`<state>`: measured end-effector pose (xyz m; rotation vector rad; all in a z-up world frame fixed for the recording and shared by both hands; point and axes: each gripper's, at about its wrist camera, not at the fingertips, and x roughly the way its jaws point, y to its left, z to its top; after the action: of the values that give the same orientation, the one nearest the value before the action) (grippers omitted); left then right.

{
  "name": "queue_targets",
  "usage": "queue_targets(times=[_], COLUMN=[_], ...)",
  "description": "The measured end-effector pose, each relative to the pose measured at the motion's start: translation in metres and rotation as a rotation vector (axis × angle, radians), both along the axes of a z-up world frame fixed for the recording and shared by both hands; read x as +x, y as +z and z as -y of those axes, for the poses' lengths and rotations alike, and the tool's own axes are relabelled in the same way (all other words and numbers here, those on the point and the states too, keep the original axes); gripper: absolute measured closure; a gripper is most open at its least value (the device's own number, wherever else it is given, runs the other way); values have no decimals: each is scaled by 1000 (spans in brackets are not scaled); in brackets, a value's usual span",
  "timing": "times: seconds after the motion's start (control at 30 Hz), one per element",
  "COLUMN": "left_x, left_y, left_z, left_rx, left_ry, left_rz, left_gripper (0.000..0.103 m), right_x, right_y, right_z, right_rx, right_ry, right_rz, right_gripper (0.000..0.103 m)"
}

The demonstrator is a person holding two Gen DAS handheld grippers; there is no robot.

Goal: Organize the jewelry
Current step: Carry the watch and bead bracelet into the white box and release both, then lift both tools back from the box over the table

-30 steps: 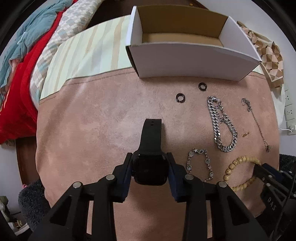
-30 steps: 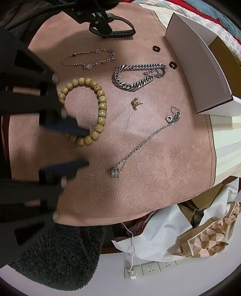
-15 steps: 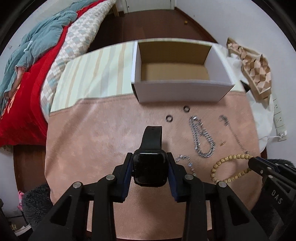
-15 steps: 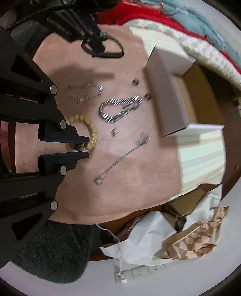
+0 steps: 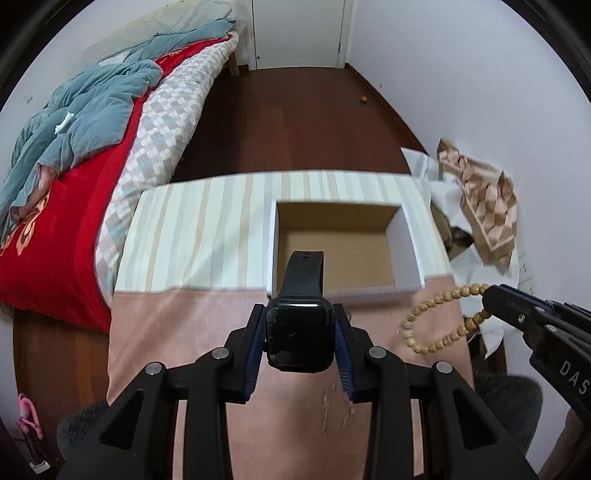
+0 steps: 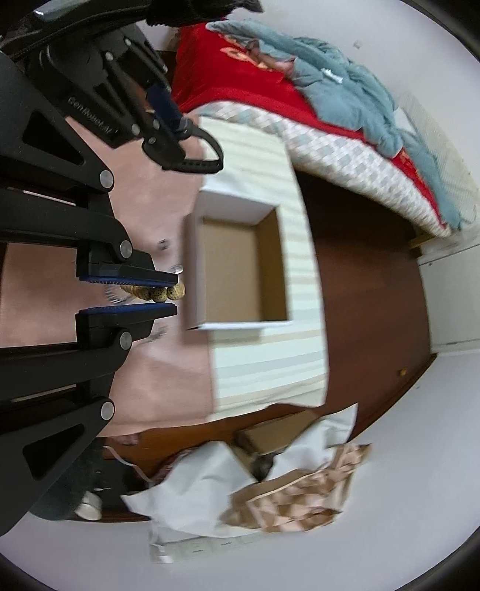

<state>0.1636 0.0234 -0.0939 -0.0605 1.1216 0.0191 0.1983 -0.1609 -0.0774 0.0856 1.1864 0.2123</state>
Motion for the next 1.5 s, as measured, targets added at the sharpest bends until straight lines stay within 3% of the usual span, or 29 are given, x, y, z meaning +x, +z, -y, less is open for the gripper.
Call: queue_targets(times=[0.17,0.4,0.6,0.77,0.8,0.9,1.03,1.1,1.3,1.5], left_x=[41,94,119,127,127,127,122,118,95,73], left_y=[-10,-53,-85,-89,-88,-78,-63,-55,-39,-39], left_z=[-14,-27,-28,-25,-25,-28,-33,-37,-47,-49], left_rx=[-33,-141,-199,-229,-226,-219,-172,-135,24,97], left_ry=[18,26,34,35,37,49,64,71,97,96], left_rz=[-24,-149,-236,-256,-250,-217,-169,-140,-52,-27], left_gripper=[72,72,71,68,56,35,25,11,1,1], right_x=[45,96,123,133,133,130,122,116,92,69], right_y=[-10,-55,-101,-121,-121,-115,-104,-99,-92,-97], right_z=[-14,-24,-33,-34,-33,-27,-23,-24,-26,-32], right_rx=[14,75,94,98,84,62,0,-43,-197,-224], right_ry=[22,19,34,49,44,25,19,22,33,50], right_rz=[-5,-90,-171,-225,-223,-203,-170,-155,-105,-101], right_gripper=[94,94,94,93,89,66,61,52,9,7])
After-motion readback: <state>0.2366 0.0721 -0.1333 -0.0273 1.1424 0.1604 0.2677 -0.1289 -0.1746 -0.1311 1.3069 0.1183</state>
